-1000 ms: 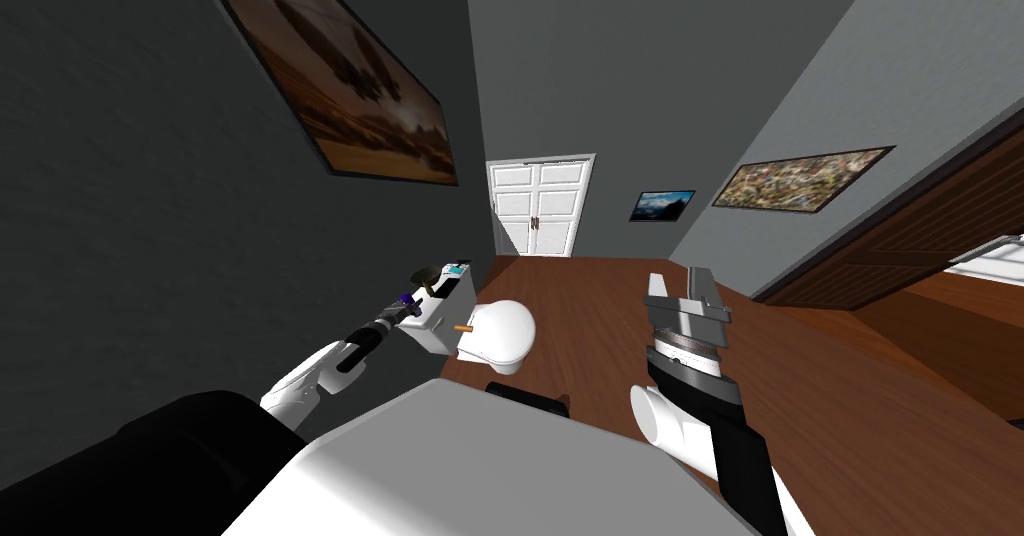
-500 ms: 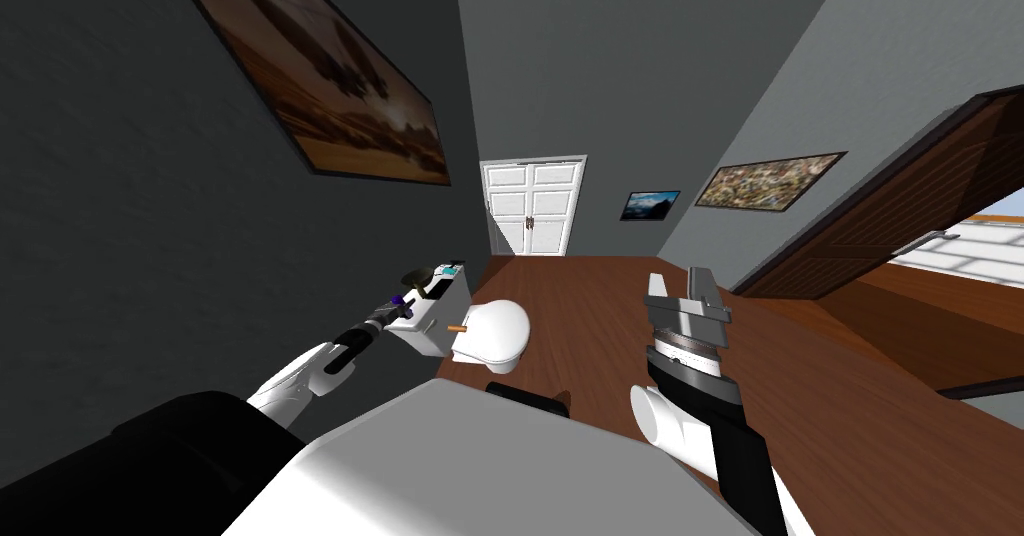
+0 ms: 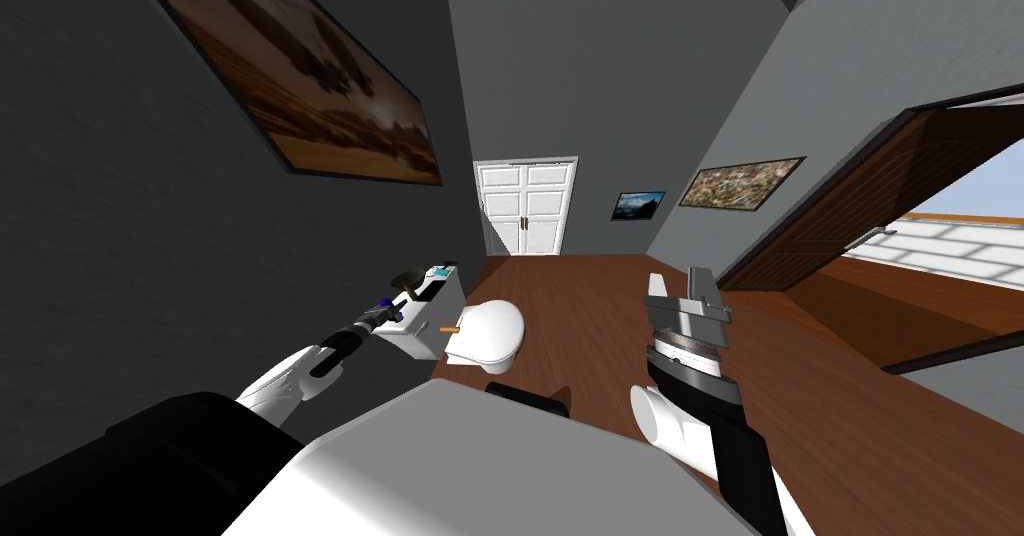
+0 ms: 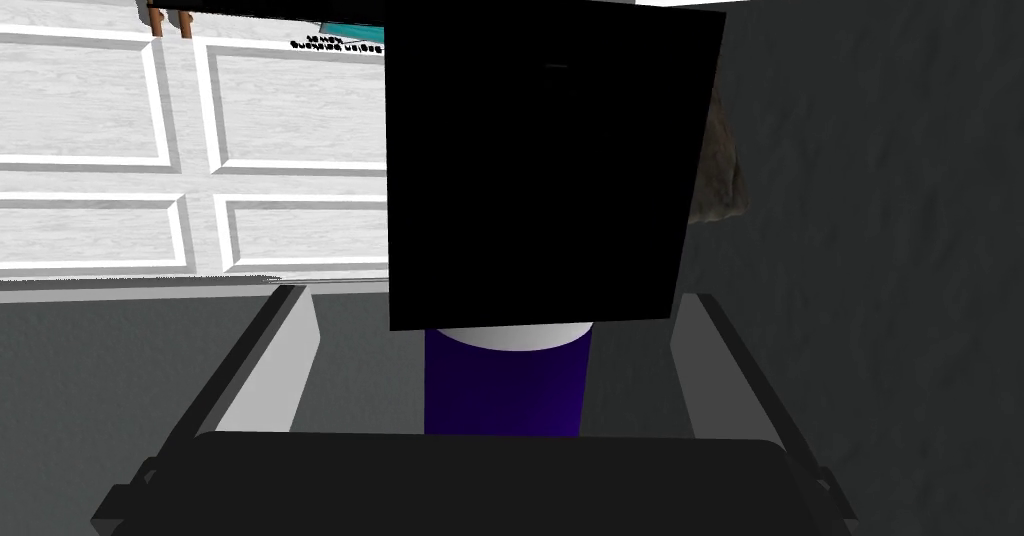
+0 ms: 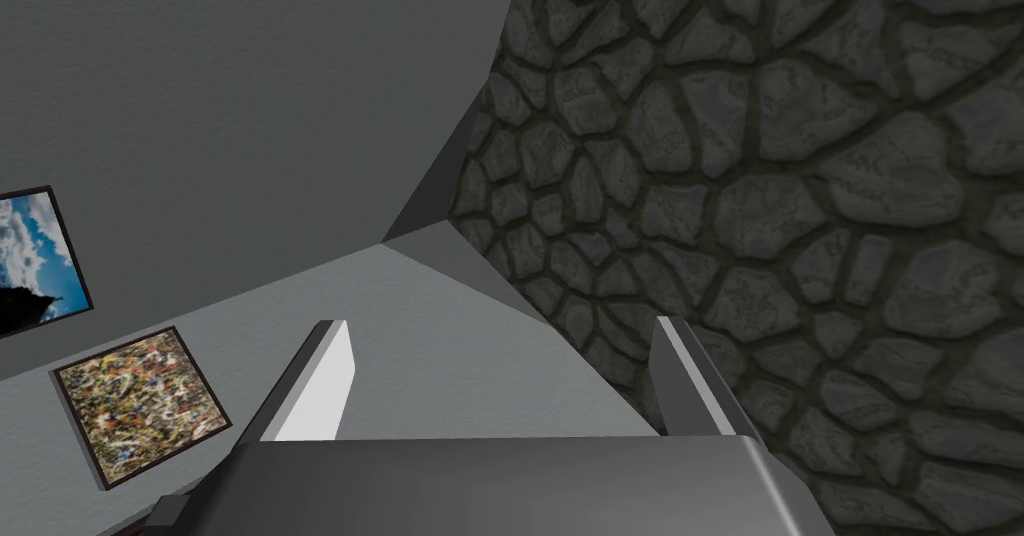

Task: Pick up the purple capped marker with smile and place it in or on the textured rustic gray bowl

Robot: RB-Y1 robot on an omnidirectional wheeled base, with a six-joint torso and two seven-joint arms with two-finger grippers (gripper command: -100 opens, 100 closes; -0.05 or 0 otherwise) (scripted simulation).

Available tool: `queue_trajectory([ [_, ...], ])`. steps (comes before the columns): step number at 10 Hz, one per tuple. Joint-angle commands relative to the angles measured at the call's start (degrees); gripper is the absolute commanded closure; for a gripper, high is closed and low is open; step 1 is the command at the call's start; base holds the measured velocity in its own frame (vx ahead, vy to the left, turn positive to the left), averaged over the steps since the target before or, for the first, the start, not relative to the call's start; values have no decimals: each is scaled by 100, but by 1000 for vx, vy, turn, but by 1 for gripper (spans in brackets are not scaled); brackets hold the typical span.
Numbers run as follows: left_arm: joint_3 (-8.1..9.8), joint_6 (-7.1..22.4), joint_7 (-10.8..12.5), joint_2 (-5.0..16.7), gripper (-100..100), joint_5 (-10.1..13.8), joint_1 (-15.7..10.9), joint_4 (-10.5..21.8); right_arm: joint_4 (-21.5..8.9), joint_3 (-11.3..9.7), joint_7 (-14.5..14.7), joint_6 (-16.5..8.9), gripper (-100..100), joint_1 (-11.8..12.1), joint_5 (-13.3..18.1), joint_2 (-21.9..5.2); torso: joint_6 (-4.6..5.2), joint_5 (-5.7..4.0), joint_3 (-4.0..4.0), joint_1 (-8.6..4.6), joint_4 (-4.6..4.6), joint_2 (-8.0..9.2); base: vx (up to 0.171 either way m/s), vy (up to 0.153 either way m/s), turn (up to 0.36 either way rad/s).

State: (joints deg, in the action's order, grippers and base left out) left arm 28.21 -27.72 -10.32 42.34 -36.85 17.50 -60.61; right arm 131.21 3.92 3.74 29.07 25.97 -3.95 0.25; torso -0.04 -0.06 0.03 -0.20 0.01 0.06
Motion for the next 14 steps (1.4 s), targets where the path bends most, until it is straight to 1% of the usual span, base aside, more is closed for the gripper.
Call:
queue_trajectory([
  [1, 43, -85, -24, -12, -100, -13, -43, 225, 0, 0, 0, 0, 0, 0, 0, 0, 0, 0, 0, 0, 0, 0, -2, -24, 16],
  [2, 243, -333, 44, 42, -100, -102, -165, 393, 0, 0, 0, 0, 0, 0, 0, 0, -1, 3, 1, 13, 0, 2, -9, -47, -87],
  [3, 243, -358, 44, 42, -100, -102, -165, 553, 0, 0, 0, 0, 0, -1, 0, 0, 4, 2, 2, 8, 1, 3, -4, -49, -83],
  [4, 243, -358, 44, 42, -100, -102, -165, 644, 0, 0, 0, 0, 0, 0, 0, 0, 1, 2, 2, 7, 1, 3, -2, -21, -12],
  [5, 243, -358, 44, 42, -100, -102, -165, 644, 0, 0, 0, 0, 0, 0, 0, 0, -1, 4, 2, 15, 1, 3, 0, 0, 0],
  [6, 237, -329, 57, 28, -100, -102, -137, 572, 0, 1, 0, 0, 0, 0, 0, -1, 0, 5, 2, 23, 1, 3, 0, 0, 0],
  [7, 238, -336, 55, 31, 100, -102, -141, 584, 0, 1, 0, 0, 0, 0, 0, -1, 0, 6, 1, 25, 1, 2, 0, 0, 0],
  [11, 238, -335, 53, 32, 100, -103, -140, 582, 0, 1, 0, 0, 0, 0, 0, -1, 0, 7, 1, 26, 1, 2, 0, 0, 0],
  [12, 238, -335, 54, 31, 0, -103, -140, 582, 0, 1, 0, 0, 0, 0, 0, -1, 0, 7, 1, 26, 1, 2, 0, 0, 0],
  [13, 43, -85, -24, -12, 100, -13, -43, 296, 0, 1, 0, 0, 0, 0, 0, -1, 0, 6, 1, 25, 1, 2, 1, 50, 126],
  [14, 43, -85, -24, -12, 100, -13, -43, 225, 0, 1, 0, 0, 0, 1, 0, -1, -8, 8, 2, 40, 0, 4, 7, 56, 76],
])
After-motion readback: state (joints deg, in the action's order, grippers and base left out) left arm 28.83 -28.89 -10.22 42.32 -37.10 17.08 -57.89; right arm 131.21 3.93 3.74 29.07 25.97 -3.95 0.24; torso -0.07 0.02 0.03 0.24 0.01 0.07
